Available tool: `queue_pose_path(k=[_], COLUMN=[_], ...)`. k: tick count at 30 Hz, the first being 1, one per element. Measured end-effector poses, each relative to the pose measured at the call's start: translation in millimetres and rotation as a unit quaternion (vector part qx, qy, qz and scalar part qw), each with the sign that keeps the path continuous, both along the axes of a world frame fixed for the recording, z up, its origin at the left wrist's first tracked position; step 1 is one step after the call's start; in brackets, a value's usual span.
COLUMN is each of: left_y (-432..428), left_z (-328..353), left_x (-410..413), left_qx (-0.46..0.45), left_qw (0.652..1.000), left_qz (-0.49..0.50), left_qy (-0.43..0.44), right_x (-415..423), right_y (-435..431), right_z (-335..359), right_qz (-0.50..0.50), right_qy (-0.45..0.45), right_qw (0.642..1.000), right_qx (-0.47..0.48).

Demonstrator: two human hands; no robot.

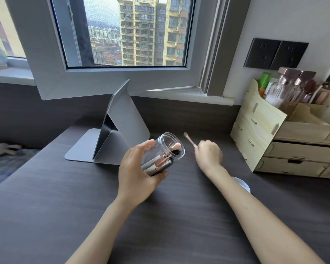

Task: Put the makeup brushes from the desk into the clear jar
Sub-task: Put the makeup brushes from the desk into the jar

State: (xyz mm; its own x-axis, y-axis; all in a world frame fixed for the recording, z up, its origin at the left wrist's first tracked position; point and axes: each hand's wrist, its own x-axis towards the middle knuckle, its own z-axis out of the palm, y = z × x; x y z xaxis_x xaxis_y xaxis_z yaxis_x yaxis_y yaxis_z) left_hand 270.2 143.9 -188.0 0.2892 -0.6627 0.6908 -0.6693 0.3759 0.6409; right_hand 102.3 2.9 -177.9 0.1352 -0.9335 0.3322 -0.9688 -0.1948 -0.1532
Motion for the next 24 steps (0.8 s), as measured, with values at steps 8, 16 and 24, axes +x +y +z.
queue_pose_path(k=[8, 16, 24], left_y=[0.3, 2.5, -0.1], left_z=[1.8, 1.8, -0.5], left_x=[-1.4, -5.3, -2.4], left_qx=[-0.013, -0.016, -0.012], left_qw=[1.0, 0.999, 1.0], left_qz=[-0.003, -0.013, -0.007], left_qy=[-0.003, -0.025, -0.021], right_x=[-17.9, 8.6, -1.9], right_y=[86.1, 106.7, 93.2], right_z=[94.8, 56.4, 40.5], right_qz=[0.211, 0.271, 0.275], right_qy=[-0.691, -0.321, -0.457], right_qw=[0.69, 0.901, 0.844], right_qx=[0.032, -0.107, -0.048])
